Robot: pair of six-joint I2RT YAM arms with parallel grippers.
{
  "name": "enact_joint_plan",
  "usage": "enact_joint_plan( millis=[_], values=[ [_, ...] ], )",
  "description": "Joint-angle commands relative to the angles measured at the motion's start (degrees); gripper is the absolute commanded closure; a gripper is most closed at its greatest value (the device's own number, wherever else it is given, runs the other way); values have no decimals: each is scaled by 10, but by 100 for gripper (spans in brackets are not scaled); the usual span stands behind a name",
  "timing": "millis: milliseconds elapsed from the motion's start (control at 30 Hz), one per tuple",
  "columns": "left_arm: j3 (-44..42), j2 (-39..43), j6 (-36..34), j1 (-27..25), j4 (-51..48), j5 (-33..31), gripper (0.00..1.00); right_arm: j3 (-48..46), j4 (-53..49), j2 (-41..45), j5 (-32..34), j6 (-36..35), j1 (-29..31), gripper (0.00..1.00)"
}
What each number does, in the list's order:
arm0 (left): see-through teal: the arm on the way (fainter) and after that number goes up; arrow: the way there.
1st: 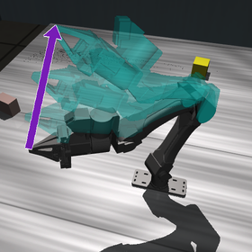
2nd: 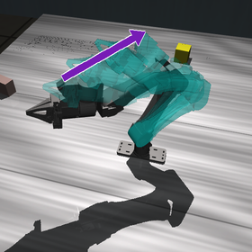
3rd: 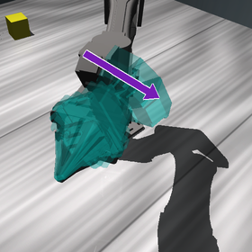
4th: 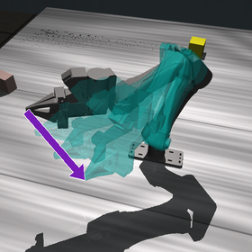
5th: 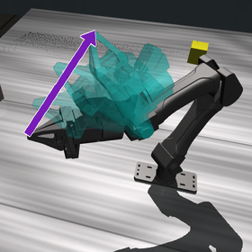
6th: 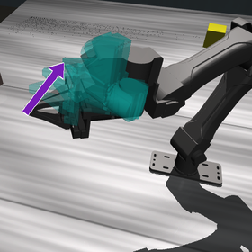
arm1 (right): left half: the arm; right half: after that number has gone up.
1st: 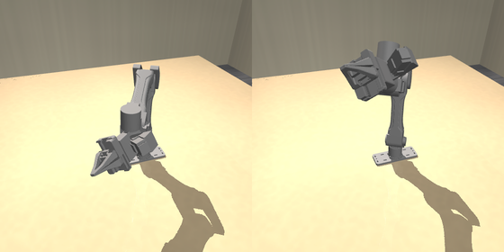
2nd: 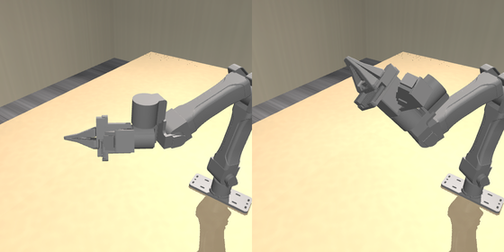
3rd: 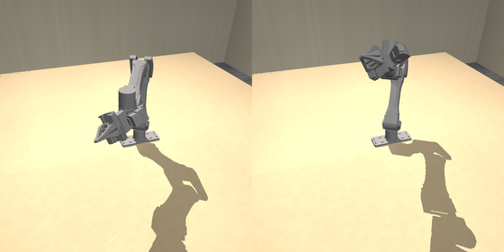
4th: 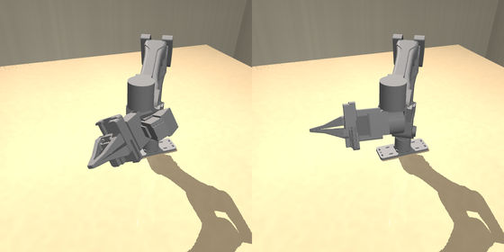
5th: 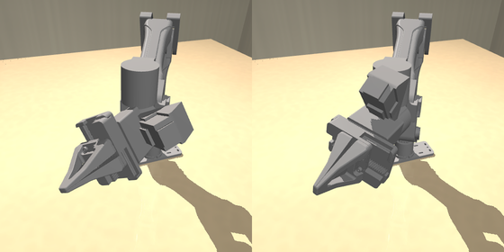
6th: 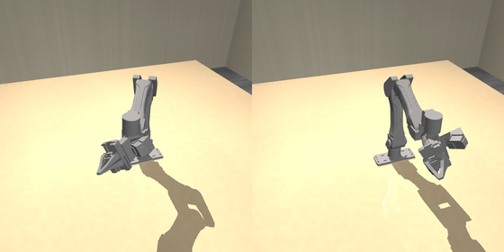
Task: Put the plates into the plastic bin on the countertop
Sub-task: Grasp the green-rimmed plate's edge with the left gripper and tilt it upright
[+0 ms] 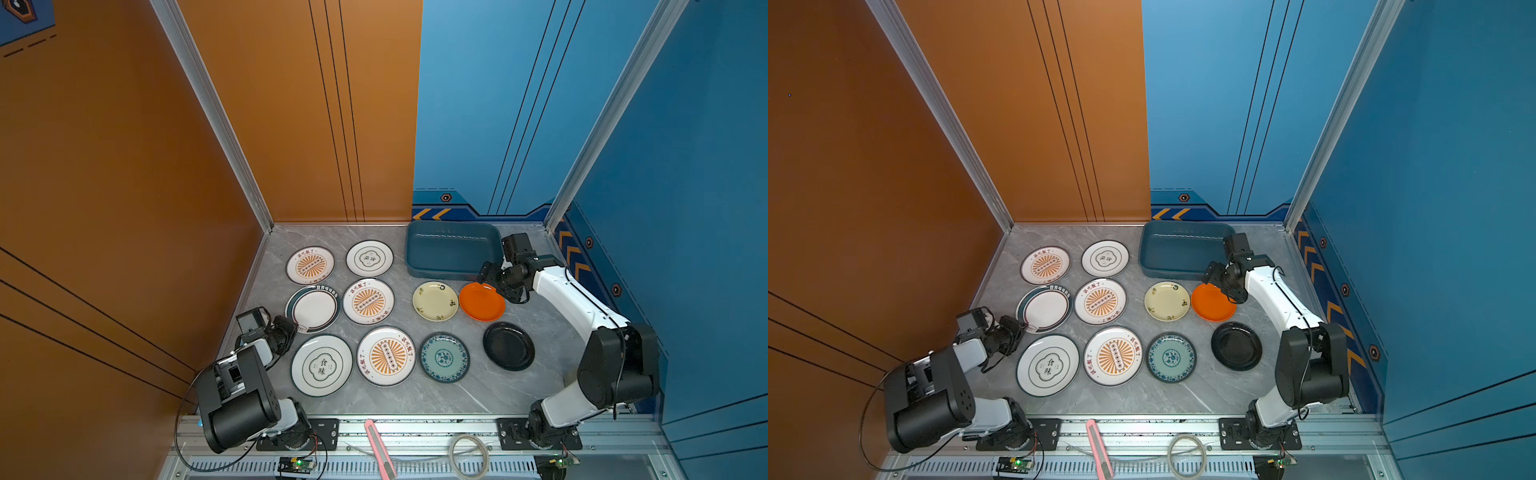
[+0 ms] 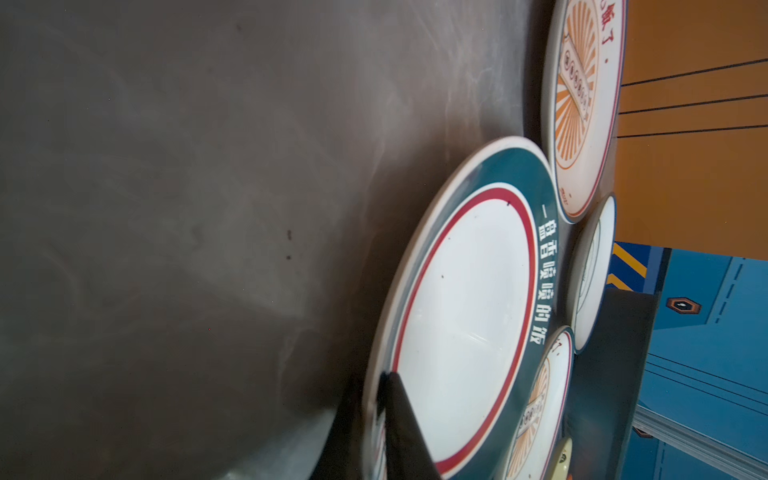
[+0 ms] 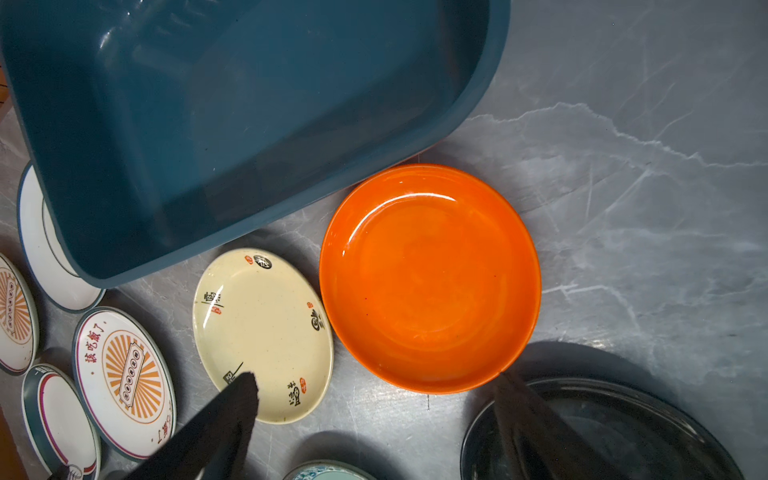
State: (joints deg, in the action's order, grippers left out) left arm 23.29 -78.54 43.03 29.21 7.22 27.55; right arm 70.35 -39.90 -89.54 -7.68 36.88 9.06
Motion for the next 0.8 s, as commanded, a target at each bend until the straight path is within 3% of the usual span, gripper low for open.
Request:
enact_joint_plan(
  millis=[0, 267, 600, 767],
  values=[
    [-17, -16, -11, 1, -20, -6, 96, 9, 1, -2, -6, -8, 4, 9],
    [-22, 16, 0, 1, -19, 25, 100, 21, 3, -5, -13, -11, 7, 9],
    [5, 159, 14, 0, -148, 39, 100, 46, 16, -4, -40, -9, 27, 10],
    [5, 212, 64, -20, -151, 35, 100, 57, 38, -7, -81, 0, 50, 10]
  ],
)
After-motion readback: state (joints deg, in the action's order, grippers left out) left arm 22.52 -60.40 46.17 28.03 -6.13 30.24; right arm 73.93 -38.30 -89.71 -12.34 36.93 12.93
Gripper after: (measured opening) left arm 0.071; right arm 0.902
